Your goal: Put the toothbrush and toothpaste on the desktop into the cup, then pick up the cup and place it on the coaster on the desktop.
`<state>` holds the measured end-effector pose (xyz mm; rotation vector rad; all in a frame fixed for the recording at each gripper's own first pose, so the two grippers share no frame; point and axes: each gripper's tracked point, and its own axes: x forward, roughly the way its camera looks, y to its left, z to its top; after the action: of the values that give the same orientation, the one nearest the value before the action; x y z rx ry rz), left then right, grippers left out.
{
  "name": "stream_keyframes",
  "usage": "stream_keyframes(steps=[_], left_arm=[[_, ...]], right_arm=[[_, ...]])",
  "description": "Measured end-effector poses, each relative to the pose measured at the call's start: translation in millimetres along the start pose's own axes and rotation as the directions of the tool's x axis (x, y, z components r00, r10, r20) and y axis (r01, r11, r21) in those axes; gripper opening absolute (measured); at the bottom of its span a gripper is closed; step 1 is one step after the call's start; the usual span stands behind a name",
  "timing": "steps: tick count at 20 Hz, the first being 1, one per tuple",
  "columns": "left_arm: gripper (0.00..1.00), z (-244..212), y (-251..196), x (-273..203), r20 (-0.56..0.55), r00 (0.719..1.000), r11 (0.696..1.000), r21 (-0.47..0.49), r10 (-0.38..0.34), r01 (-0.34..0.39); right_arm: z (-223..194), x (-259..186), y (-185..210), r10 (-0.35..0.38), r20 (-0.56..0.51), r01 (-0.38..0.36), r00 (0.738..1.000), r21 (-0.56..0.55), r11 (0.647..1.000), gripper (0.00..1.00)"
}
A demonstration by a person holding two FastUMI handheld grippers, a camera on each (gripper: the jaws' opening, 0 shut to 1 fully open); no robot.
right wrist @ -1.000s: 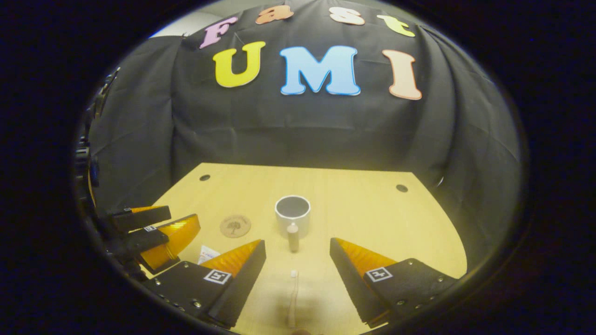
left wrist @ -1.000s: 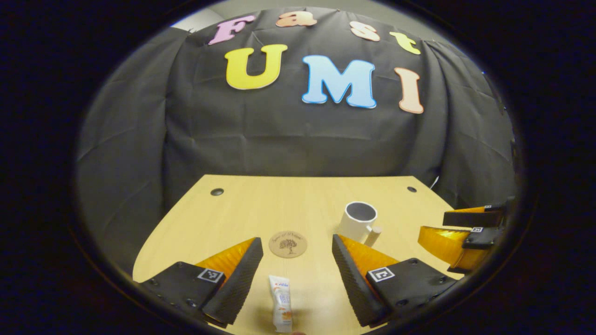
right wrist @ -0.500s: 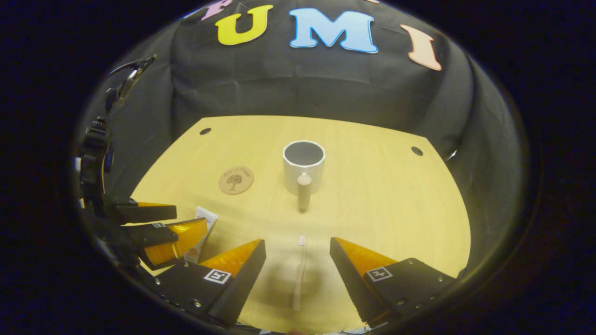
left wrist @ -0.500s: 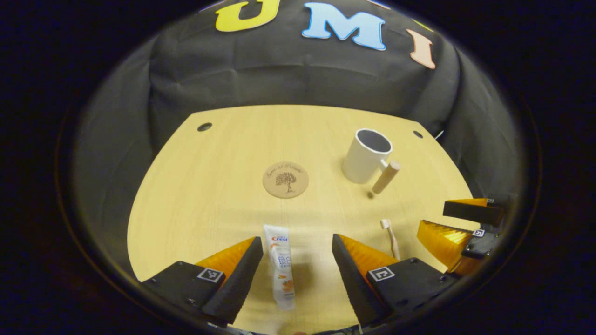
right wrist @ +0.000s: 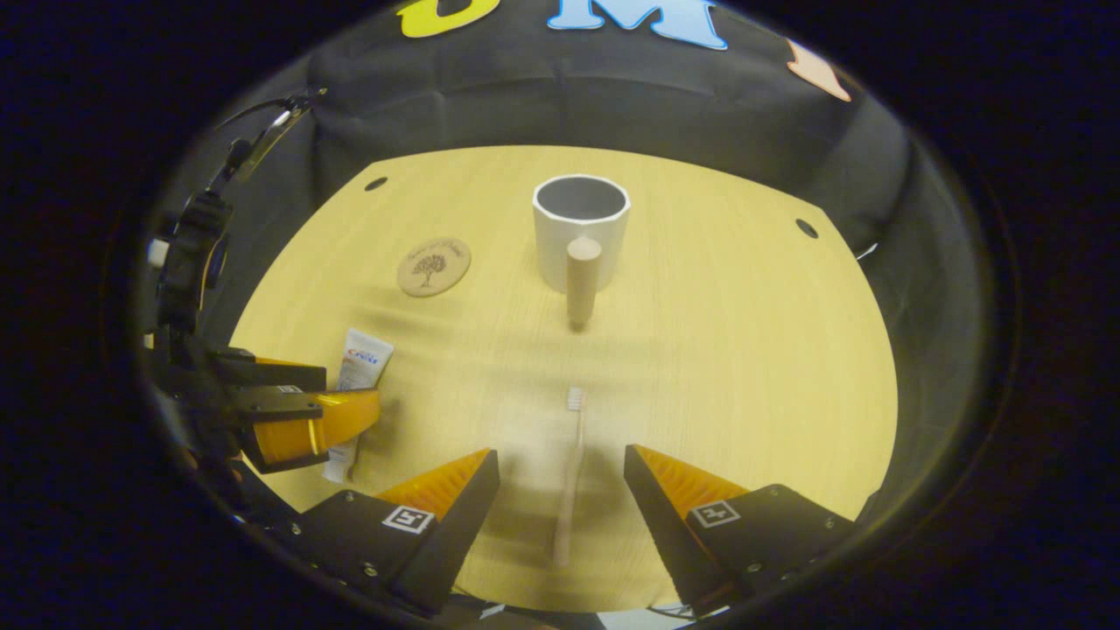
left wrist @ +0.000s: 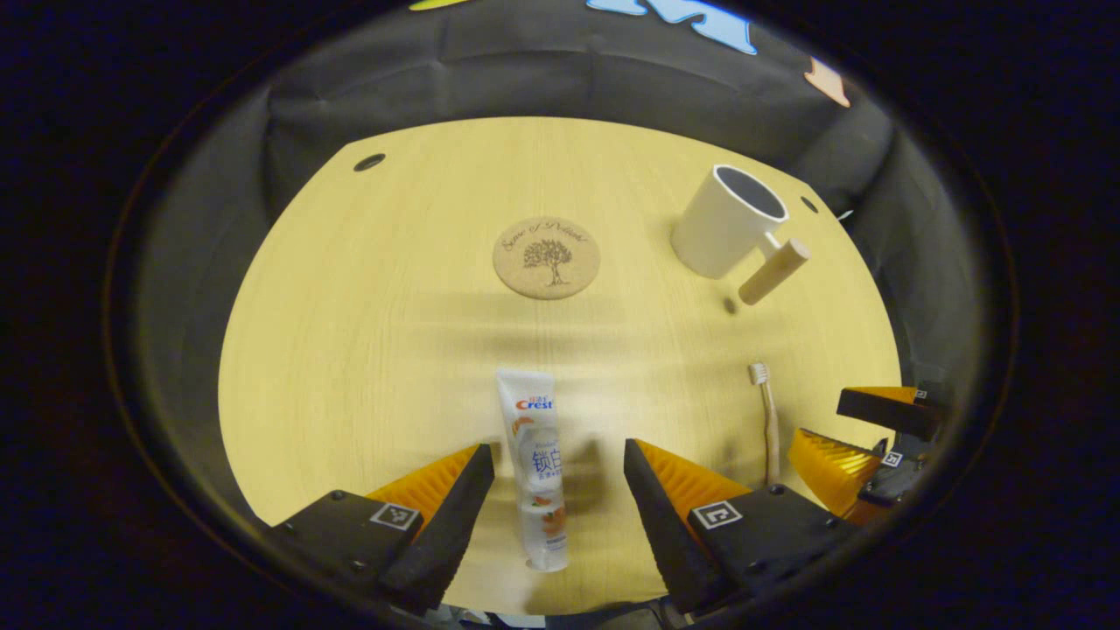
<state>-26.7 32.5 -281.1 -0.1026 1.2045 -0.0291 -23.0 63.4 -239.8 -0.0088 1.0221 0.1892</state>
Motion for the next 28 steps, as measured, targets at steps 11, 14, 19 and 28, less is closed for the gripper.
stream_keyframes(steps=[11,14,19,28], left_arm=[[0.94,-21.4,4.7,25.3,-0.160,0.987,1.000,-0.010,0.024,-0.026],[0.92,-25.0,8.6,30.1,-0.175,0.984,0.999,-0.009,0.044,-0.046],[0.78,-26.3,15.7,31.9,-0.188,0.977,0.995,0.002,0.096,-0.098],[0.43,-26.5,14.3,30.4,-0.197,0.975,0.994,-0.009,0.105,-0.109]], right_arm=[[-35.5,37.5,8.1,0.067,-0.248,-0.045,0.967,0.091,0.995,0.88],[-41.6,43.2,9.7,0.080,-0.282,-0.046,0.956,0.124,0.991,0.80],[-47.3,47.9,0.3,0.038,-0.310,0.001,0.950,0.126,0.992,0.66],[-49.8,47.5,-12.5,-0.003,-0.346,0.046,0.938,0.116,0.992,0.15]])
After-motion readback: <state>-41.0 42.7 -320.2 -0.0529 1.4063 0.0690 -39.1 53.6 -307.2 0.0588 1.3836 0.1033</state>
